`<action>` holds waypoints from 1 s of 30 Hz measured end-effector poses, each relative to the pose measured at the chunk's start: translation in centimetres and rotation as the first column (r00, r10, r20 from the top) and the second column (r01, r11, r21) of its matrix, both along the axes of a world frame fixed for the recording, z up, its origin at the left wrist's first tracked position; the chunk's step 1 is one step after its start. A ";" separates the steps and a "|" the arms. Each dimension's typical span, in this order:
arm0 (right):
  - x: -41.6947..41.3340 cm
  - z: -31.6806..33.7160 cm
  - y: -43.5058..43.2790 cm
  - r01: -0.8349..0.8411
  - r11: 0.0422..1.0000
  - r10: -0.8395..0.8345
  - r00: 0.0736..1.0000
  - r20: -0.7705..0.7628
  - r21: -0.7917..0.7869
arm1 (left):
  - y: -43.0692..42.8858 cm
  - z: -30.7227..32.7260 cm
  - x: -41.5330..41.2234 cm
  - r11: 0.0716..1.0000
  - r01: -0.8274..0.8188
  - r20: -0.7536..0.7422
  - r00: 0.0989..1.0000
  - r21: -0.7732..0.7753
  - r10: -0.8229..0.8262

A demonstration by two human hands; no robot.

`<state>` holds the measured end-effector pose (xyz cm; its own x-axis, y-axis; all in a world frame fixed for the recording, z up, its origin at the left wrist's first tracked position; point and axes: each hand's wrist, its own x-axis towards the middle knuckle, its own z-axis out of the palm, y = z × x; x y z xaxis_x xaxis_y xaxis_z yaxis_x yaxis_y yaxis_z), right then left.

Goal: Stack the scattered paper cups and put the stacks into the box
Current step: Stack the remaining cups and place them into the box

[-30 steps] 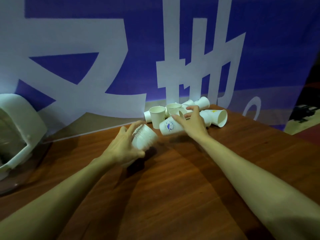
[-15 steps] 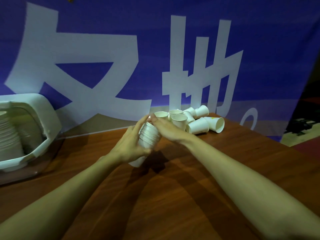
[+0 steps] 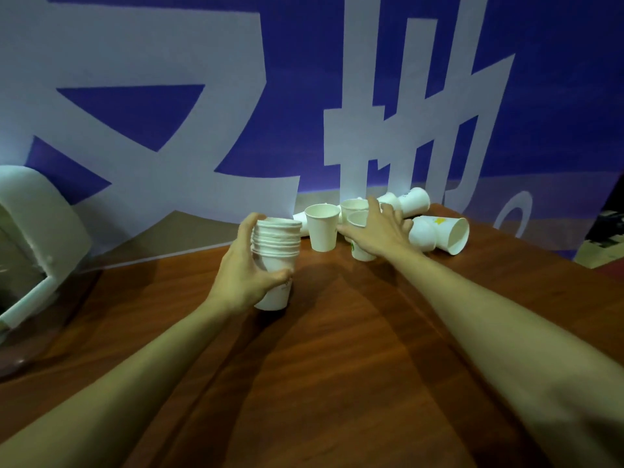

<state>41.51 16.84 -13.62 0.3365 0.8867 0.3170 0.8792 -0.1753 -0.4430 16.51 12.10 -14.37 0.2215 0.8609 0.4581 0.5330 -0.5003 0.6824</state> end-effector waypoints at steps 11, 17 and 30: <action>-2.7 4.2 -2.4 -0.094 0.884 0.367 0.748 -0.554 0.458 | 0.0 0.3 0.4 0.999 0.042 -0.032 0.999 -0.009 -0.043; -6.1 6.3 -3.9 -0.463 0.828 0.561 0.693 -0.453 0.317 | -0.4 1.1 1.0 0.997 0.066 -0.081 0.994 -0.032 -0.068; -1.2 2.3 3.9 -0.122 0.992 0.121 0.991 0.053 0.024 | 2.1 2.5 2.1 0.988 0.086 -0.099 0.990 -0.131 -0.100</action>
<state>40.26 20.71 -11.37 0.2093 0.9110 0.3552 0.9149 -0.0542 -0.4000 18.59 14.19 -11.83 0.3445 0.8837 0.3168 0.5602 -0.4643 0.6860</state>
